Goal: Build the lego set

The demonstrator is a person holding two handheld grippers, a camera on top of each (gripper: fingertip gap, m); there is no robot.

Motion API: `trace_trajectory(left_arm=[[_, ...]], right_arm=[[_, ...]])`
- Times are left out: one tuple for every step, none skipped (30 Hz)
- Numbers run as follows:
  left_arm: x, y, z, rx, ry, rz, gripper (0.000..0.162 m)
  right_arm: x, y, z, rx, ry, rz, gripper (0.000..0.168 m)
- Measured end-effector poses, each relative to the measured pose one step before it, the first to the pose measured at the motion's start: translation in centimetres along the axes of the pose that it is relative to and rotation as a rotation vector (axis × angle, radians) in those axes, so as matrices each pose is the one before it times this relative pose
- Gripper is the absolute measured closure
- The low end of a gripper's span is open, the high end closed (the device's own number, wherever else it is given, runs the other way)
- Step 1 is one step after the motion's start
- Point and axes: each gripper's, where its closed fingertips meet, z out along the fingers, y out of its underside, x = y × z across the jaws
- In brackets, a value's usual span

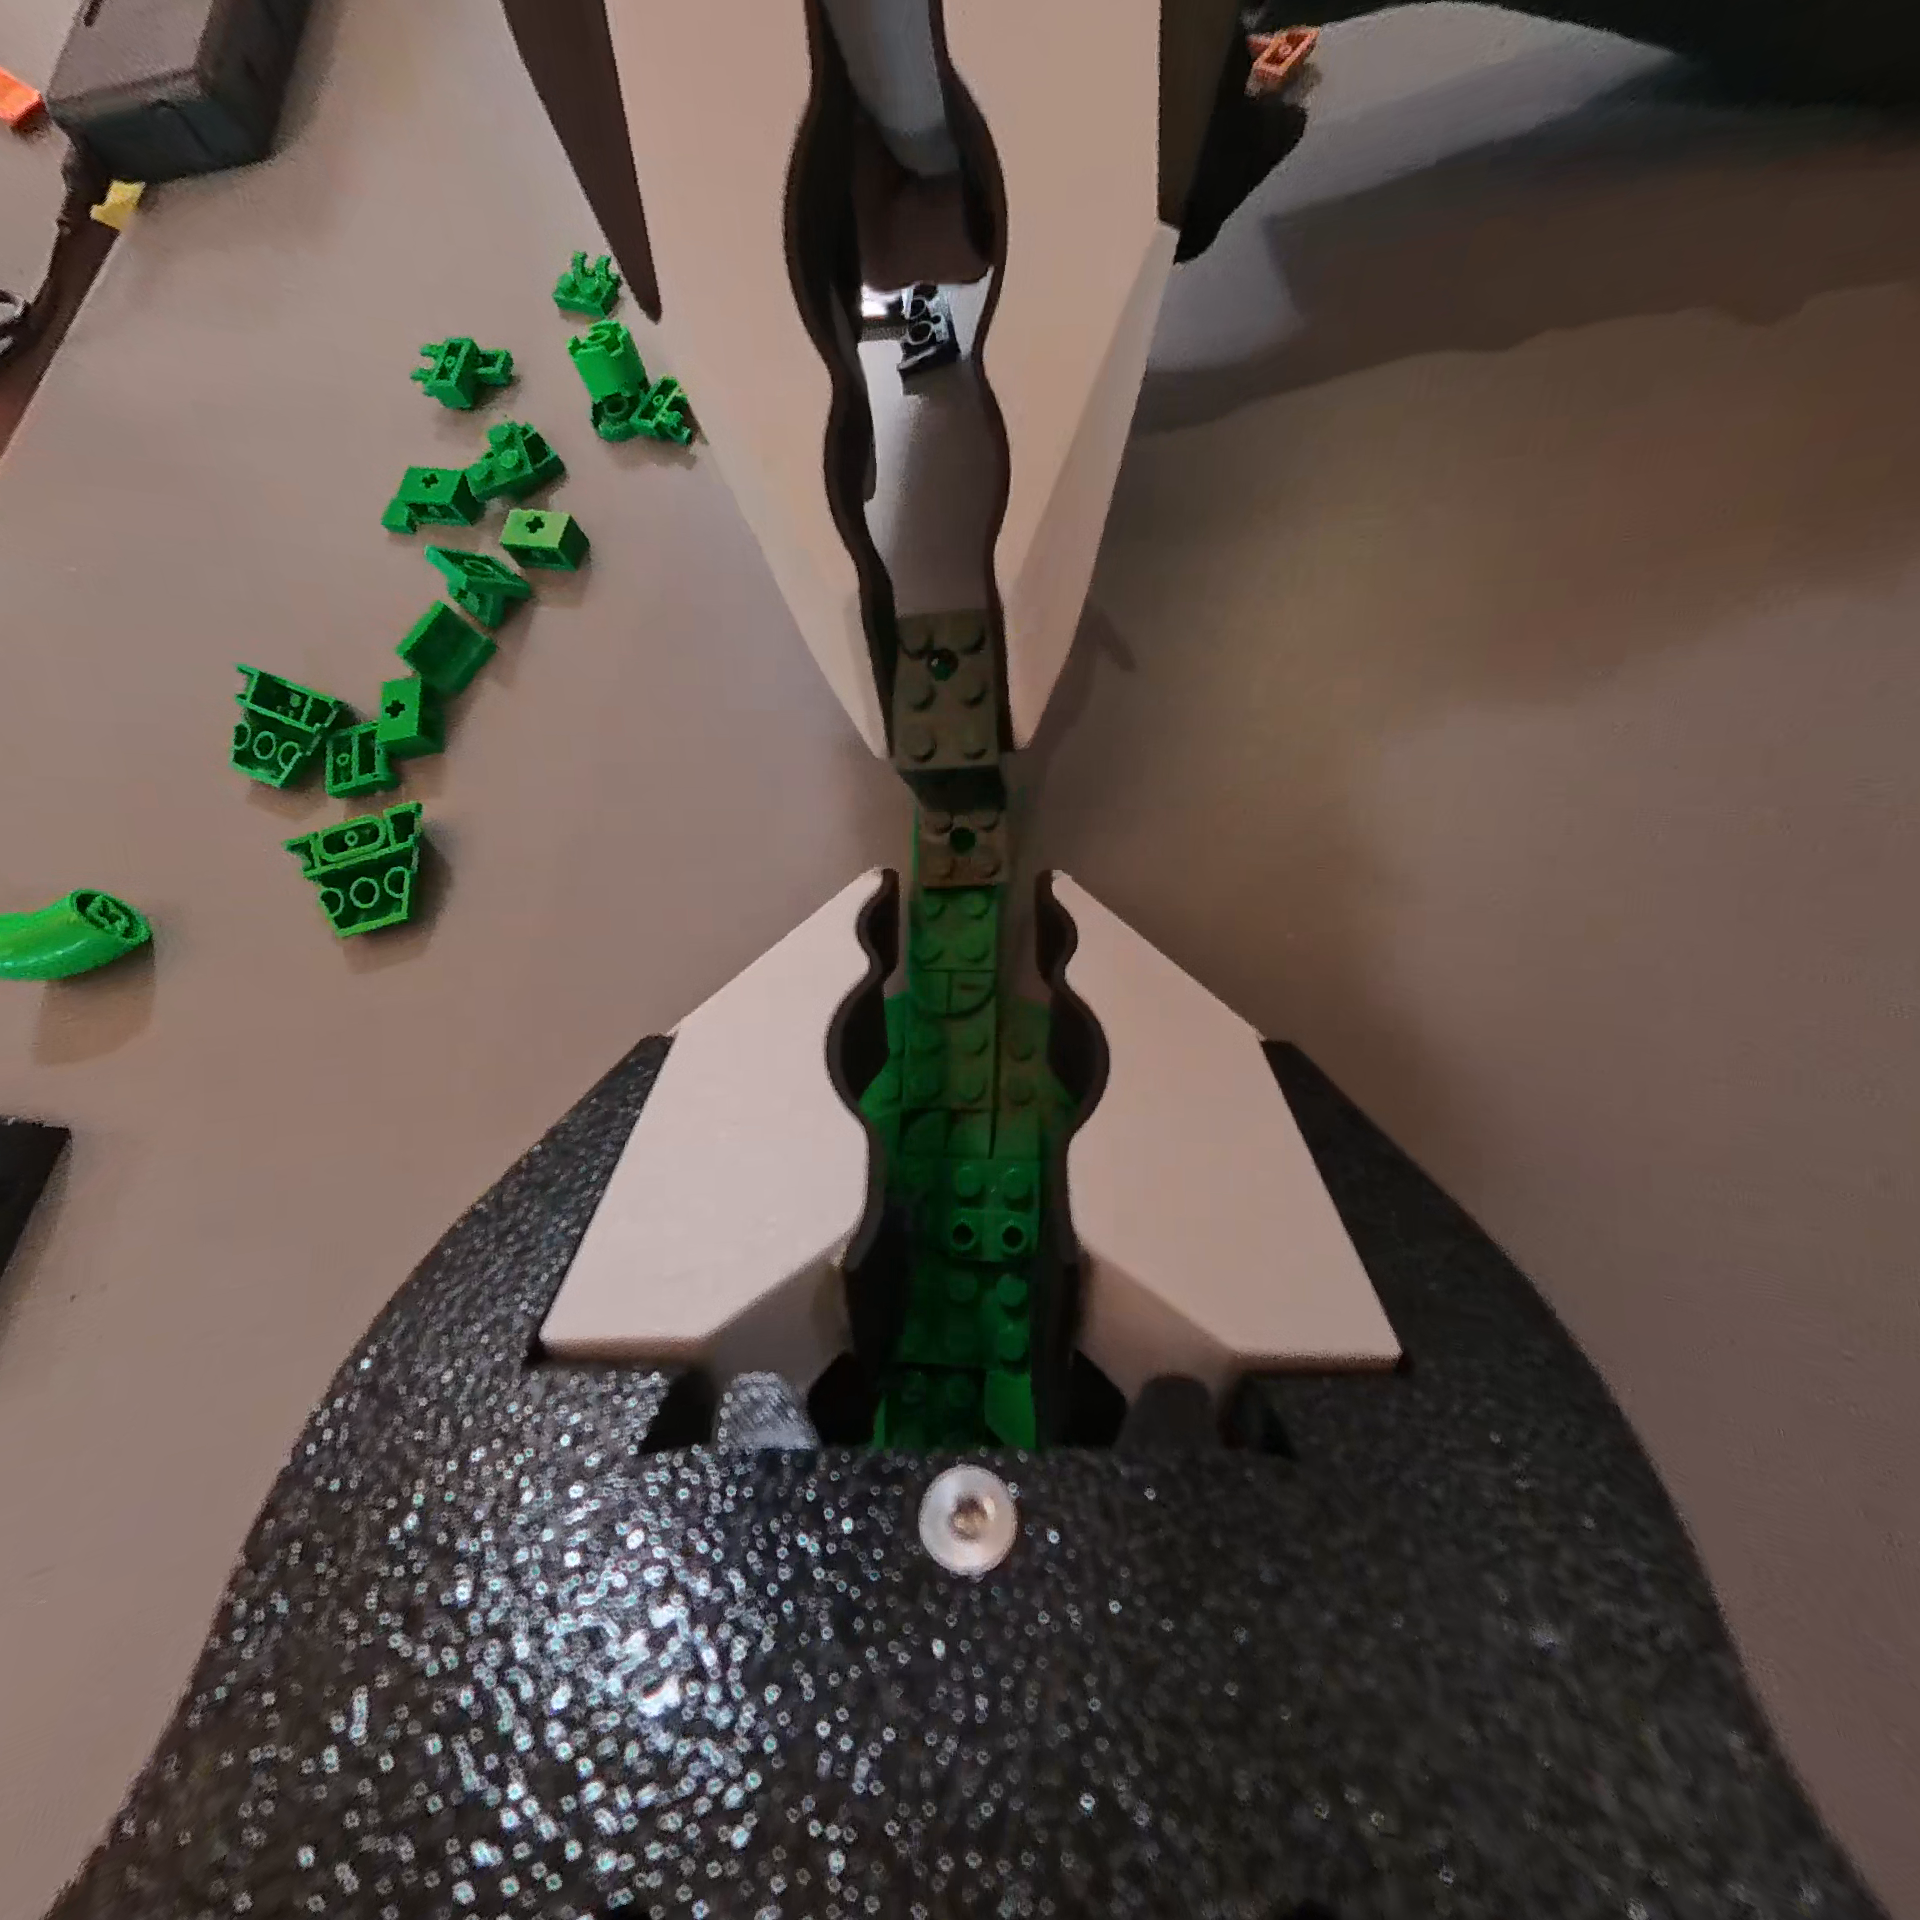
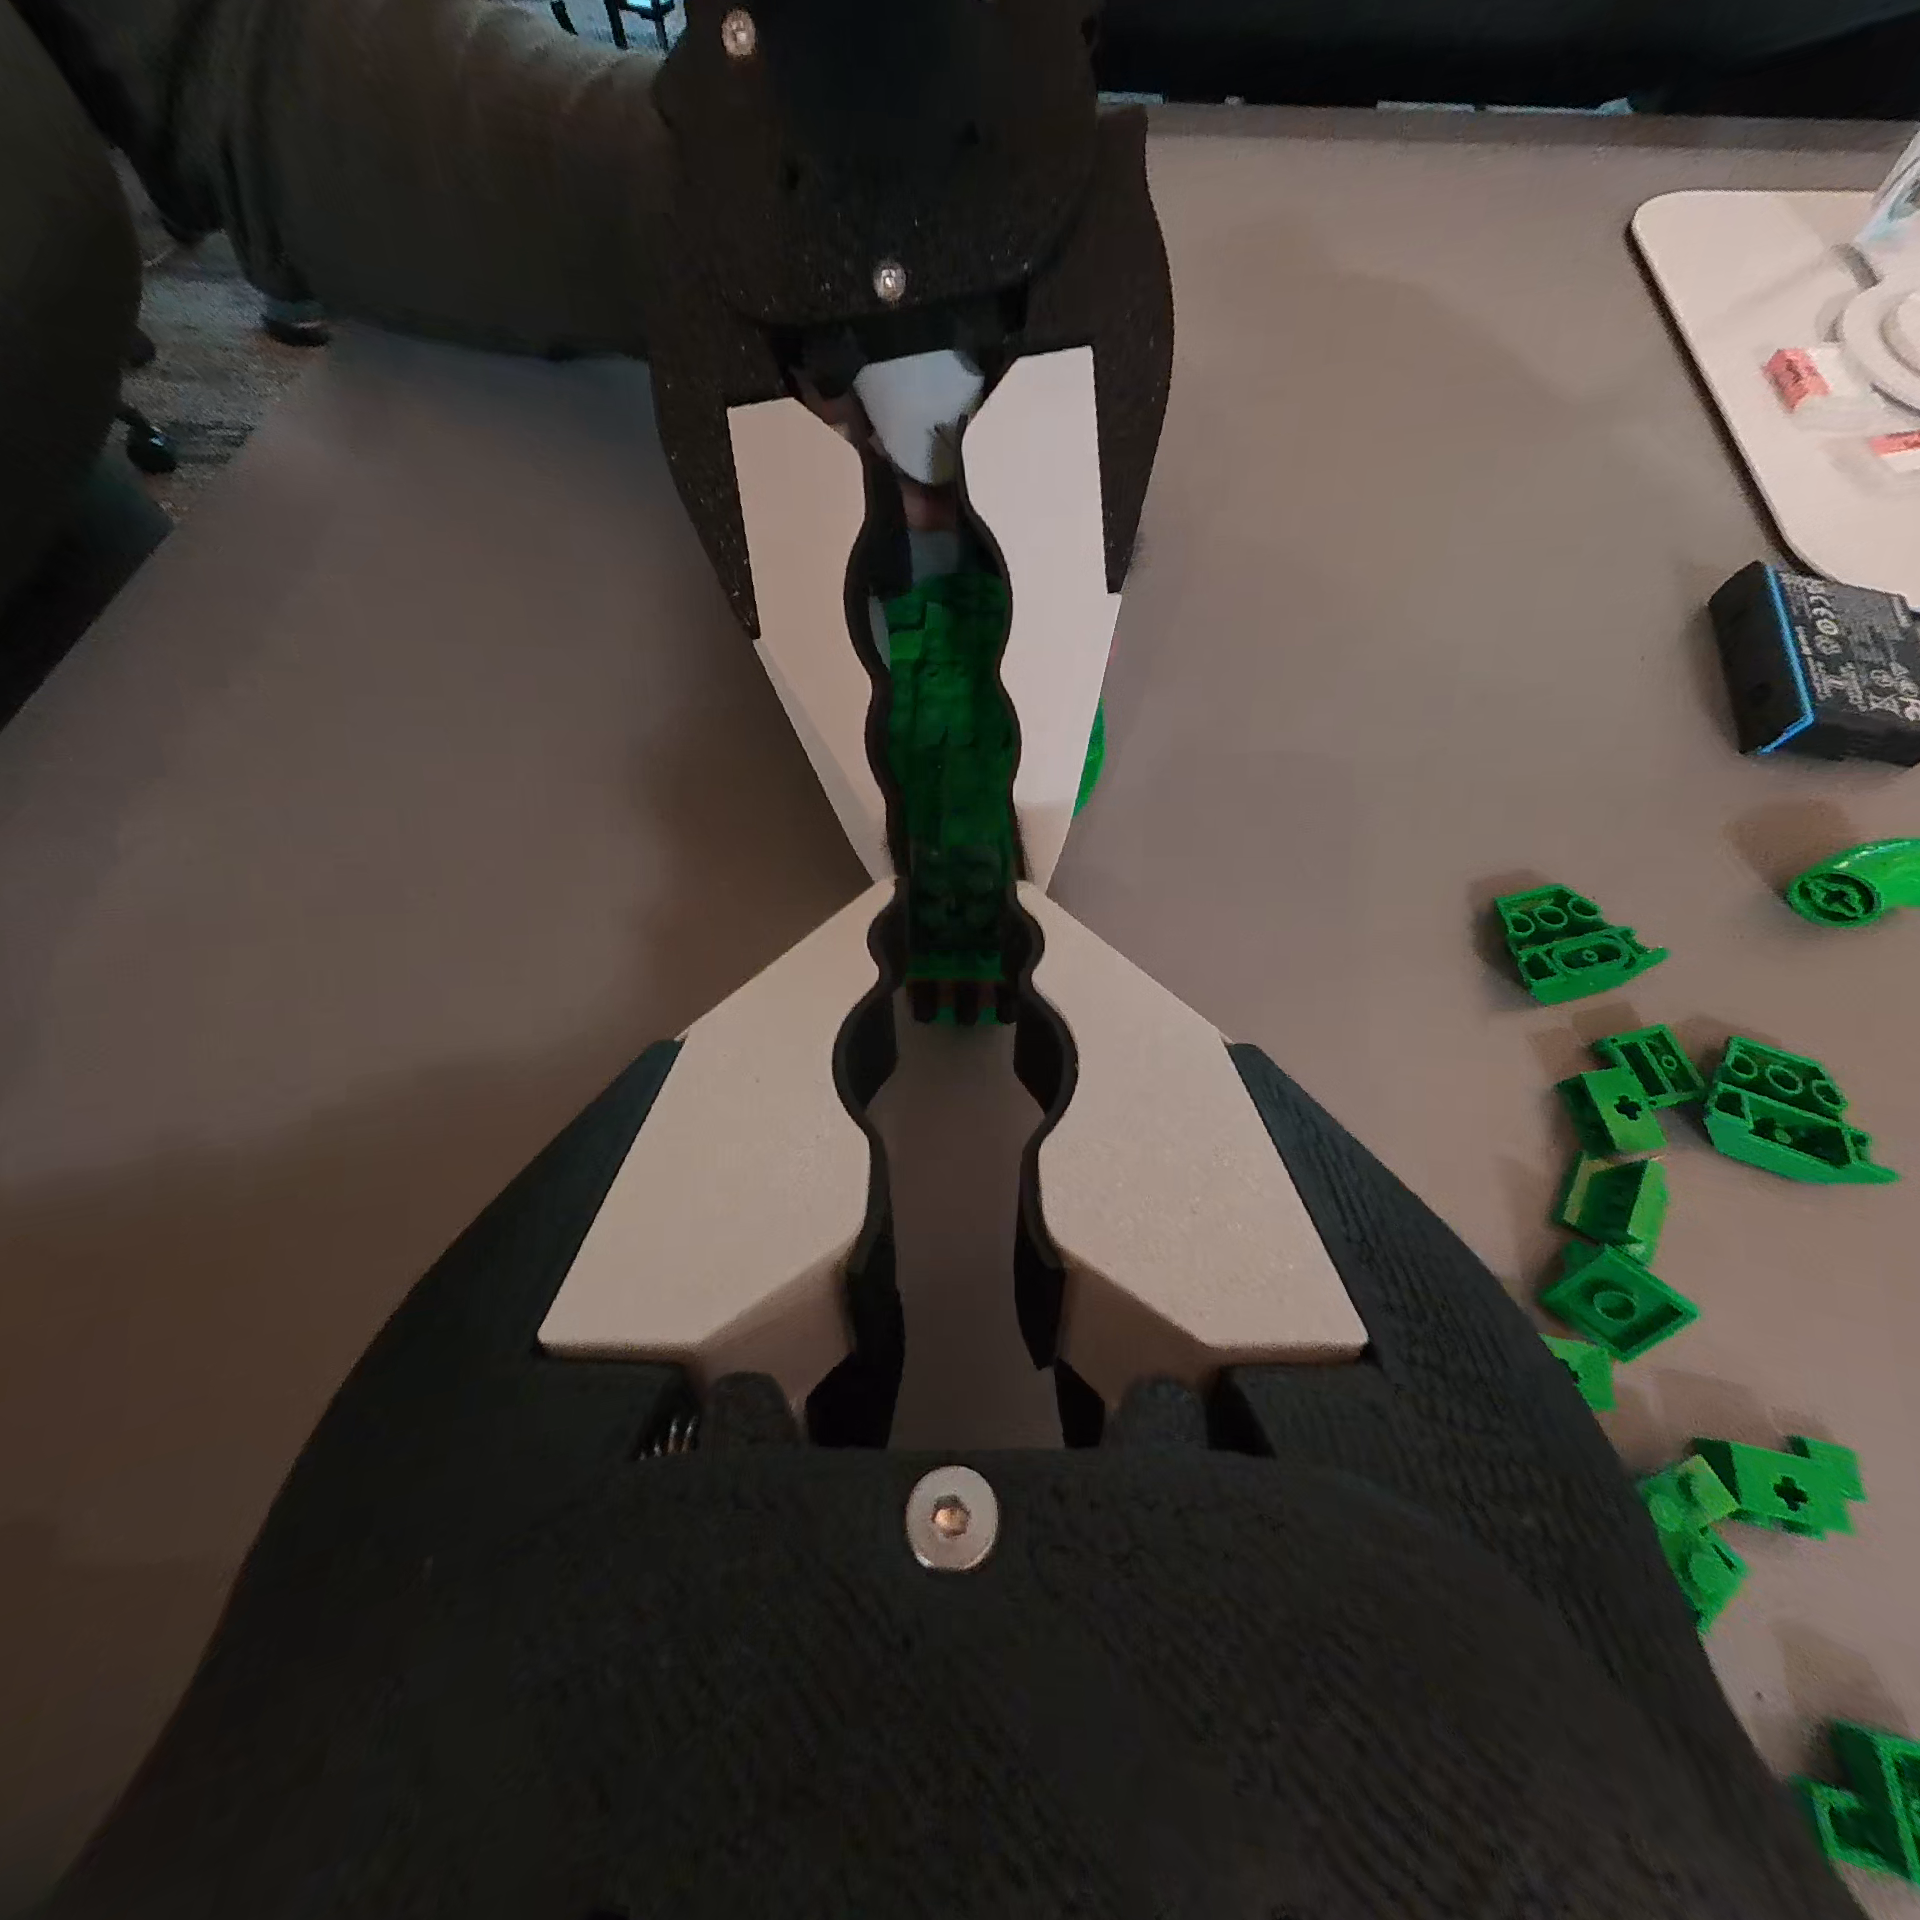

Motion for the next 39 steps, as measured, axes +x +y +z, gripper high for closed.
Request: trace_trajectory(left_arm=[[-0.002, -0.017, -0.021, 0.0025, -0.0025, 0.0075, 0.139], [0.005, -0.004, 0.0, 0.0002, -0.0001, 0.0009, 0.139], [0.007, 0.006, 0.005, -0.001, 0.0012, -0.0005, 0.139], [0.002, 0.008, 0.01, -0.0003, 0.0005, -0.0001, 0.139], [-0.003, -0.01, -0.001, -0.0001, 0.0001, -0.0005, 0.139], [-0.005, 0.002, 0.003, -0.0004, -0.0002, -0.0006, 0.139], [-0.002, 0.011, 0.009, -0.0005, 0.0002, -0.0003, 0.139], [0.014, 0.003, 0.0, -0.0006, 0.0005, 0.0, 0.14], [-0.008, -0.006, 0.0, -0.0007, 0.0003, -0.0005, 0.14], [-0.004, 0.009, 0.003, -0.0012, 0.0004, -0.0006, 0.14], [0.01, 0.006, 0.001, -0.0007, 0.0009, -0.0007, 0.14], [0.015, -0.011, -0.011, 0.0005, 0.0035, -0.0026, 0.14], [-0.003, -0.021, -0.032, 0.0025, 0.0055, -0.0072, 0.14], [0.008, -0.045, -0.04, 0.0047, 0.0064, -0.0081, 0.141], [-0.004, -0.034, -0.043, 0.005, 0.0055, -0.0078, 0.141], [-0.016, -0.043, -0.048, 0.0051, 0.0042, -0.0109, 0.141], [-0.098, -0.053, -0.1, 0.0043, 0.0017, -0.0138, 0.144], [-0.13, -0.074, -0.146, 0.0056, -0.0019, -0.0067, 0.148], [0.008, 0.121, -0.042, -0.0008, 0.0043, 0.0062, 0.148], [0.088, 0.003, -0.037, 0.0073, 0.0089, -0.0014, 0.148], [0.079, 0.014, -0.038, 0.0029, 0.0087, -0.0027, 0.148], [0.007, 0.015, -0.017, 0.0005, 0.002, -0.003, 0.148], [0.0, -0.008, -0.003, 0.0012, -0.0002, 0.0018, 0.148], [-0.003, -0.015, -0.008, 0.0007, -0.0014, 0.0026, 0.148], [0.004, -0.004, 0.003, -0.0002, -0.0011, 0.0022, 0.148], [-0.014, -0.003, -0.003, 0.0004, -0.0017, 0.0017, 0.148], [-0.003, -0.013, -0.011, 0.001, -0.001, 0.0004, 0.148], [-0.028, 0.018, -0.012, -0.0009, -0.0026, -0.0022, 0.148], [-0.062, 0.043, -0.011, -0.0045, -0.0062, 0.0004, 0.148], [-0.143, 0.005, -0.017, -0.0022, -0.0143, 0.0077, 0.145], [-0.191, -0.049, -0.033, 0.0023, -0.0208, 0.0138, 0.14], [-0.25, -0.043, -0.049, 0.0003, -0.0243, 0.0167, 0.134], [-0.069, 0.017, -0.018, -0.0042, -0.01, 0.0109, 0.132], [0.072, 0.043, 0.031, -0.0061, 0.0028, -0.0001, 0.132], [0.169, 0.022, 0.033, -0.0041, 0.0121, -0.0037, 0.134], [0.064, 0.02, 0.022, -0.0022, 0.006, -0.0038, 0.136], [0.035, 0.015, 0.007, -0.0003, 0.003, -0.0026, 0.137], [0.081, 0.014, -0.003, -0.0008, 0.0068, -0.002, 0.138], [0.029, 0.032, 0.002, -0.0023, 0.0027, -0.0005, 0.139]], right_arm=[[0.041, 0.136, -0.038, -0.0104, 0.0057, 0.0023, 0.153], [0.019, 0.172, -0.032, -0.0108, 0.0051, -0.0007, 0.153], [-0.018, -0.022, -0.046, 0.0019, 0.0032, -0.0019, 0.153], [-0.009, 0.014, -0.038, -0.0013, 0.0021, 0.0005, 0.153], [-0.018, -0.004, -0.012, 0.0, 0.0009, 0.0033, 0.153], [-0.044, 0.006, -0.005, -0.0015, -0.0005, 0.0031, 0.153], [-0.003, 0.0, 0.005, -0.0027, 0.0032, 0.0006, 0.153], [0.017, 0.029, 0.02, -0.0055, 0.0052, -0.0016, 0.153], [0.003, 0.034, 0.015, -0.007, 0.0051, -0.002, 0.153], [0.005, 0.026, 0.002, -0.0079, 0.0054, -0.0028, 0.153], [0.023, 0.012, 0.001, -0.0079, 0.0065, -0.0042, 0.153], [0.049, 0.034, -0.011, -0.0069, 0.0076, -0.0044, 0.153], [0.046, 0.0, -0.023, -0.0037, 0.0069, -0.0021, 0.153], [0.048, -0.001, -0.044, -0.002, 0.0054, 0.0012, 0.153], [0.027, -0.027, -0.043, -0.0005, 0.0038, 0.004, 0.153], [0.006, 0.002, -0.03, -0.0019, 0.0025, 0.0041, 0.152], [-0.012, -0.03, -0.033, -0.0022, 0.0016, 0.0036, 0.151], [0.004, -0.04, -0.049, -0.0026, 0.0032, 0.0027, 0.149], [0.011, -0.004, -0.052, -0.0051, 0.0044, -0.0002, 0.149], [0.073, -0.013, -0.059, -0.0036, 0.0081, -0.0024, 0.149], [0.062, 0.092, -0.05, -0.008, 0.0068, -0.0025, 0.148], [0.017, 0.001, -0.019, 0.0, 0.0029, 0.0016, 0.148], [0.02, -0.006, -0.007, 0.0013, 0.0018, 0.0022, 0.147], [0.048, -0.001, -0.006, 0.002, 0.0035, 0.0035, 0.146], [0.067, 0.001, -0.06, 0.0007, 0.0044, 0.0054, 0.145], [0.07, 0.022, -0.123, -0.0021, 0.006, 0.0056, 0.142], [0.139, 0.008, -0.217, -0.0014, 0.0139, 0.0051, 0.139], [0.106, -0.095, -0.277, 0.0064, 0.0158, 0.004, 0.136], [0.007, -0.203, -0.322, 0.0145, 0.0147, 0.0045, 0.134], [-0.064, -0.238, -0.317, 0.0205, 0.0152, 0.0036, 0.132], [-0.096, -0.26, -0.269, 0.0253, 0.0165, 0.0014, 0.132], [-0.105, -0.236, -0.216, 0.0284, 0.0186, 0.0015, 0.131], [-0.111, -0.174, -0.16, 0.0283, 0.0217, 0.0008, 0.129], [-0.157, -0.068, -0.132, 0.0244, 0.0214, -0.0001, 0.129], [-0.17, 0.105, -0.118, 0.0129, 0.0235, -0.0015, 0.127], [-0.115, 0.155, -0.128, 0.0072, 0.0327, -0.0075, 0.125], [-0.093, 0.063, -0.111, 0.0097, 0.0368, -0.016, 0.125], [-0.167, 0.02, -0.052, 0.005, 0.0328, -0.0194, 0.125], [-0.262, 0.052, 0.006, -0.0044, 0.0225, -0.0159, 0.125]])
